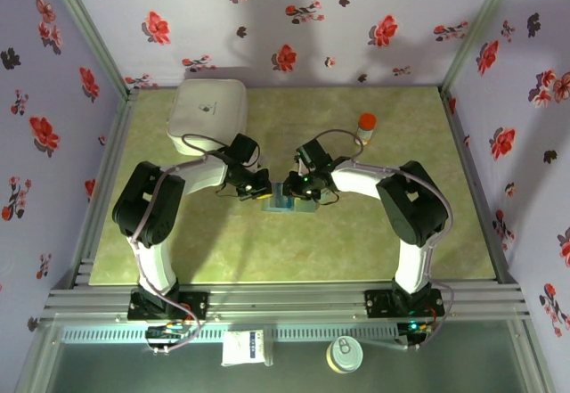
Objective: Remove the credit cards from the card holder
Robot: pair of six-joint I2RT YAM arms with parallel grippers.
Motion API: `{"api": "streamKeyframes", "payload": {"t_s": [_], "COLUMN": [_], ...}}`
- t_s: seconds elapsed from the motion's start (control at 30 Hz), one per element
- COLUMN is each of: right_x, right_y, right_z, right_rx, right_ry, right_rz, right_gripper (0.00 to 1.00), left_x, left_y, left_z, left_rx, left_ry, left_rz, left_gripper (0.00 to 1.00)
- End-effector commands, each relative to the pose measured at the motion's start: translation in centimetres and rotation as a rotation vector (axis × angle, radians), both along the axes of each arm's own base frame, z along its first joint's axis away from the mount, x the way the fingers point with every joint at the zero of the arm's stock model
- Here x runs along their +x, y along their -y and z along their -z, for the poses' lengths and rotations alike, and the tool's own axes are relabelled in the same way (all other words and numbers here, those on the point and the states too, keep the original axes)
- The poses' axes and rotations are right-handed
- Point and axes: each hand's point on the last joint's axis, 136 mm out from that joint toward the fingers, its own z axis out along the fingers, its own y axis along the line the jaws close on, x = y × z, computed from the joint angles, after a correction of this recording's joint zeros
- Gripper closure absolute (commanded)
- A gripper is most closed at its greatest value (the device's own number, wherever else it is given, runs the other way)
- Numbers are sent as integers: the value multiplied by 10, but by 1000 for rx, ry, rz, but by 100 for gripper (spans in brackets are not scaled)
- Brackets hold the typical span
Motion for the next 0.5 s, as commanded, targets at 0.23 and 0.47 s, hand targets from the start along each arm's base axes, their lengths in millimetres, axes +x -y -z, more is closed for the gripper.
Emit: {"api": "streamKeyframes", "payload": {"t_s": [0.23, 0.47], "right_x": [-2, -4], "right_y": [15, 25], "right_z": [-26, -19], "right_rx": [11, 72], "right_ry": [47, 3], "right_rz": [44, 116], "right_gripper": [70, 69], "left_x": [1, 2], "left_y": [2, 11], "left_z": [-28, -41], "left_rx": [-30, -40], "left_ry": [26, 48], "left_rz": [-5, 21], "left_gripper": [99, 99]}}
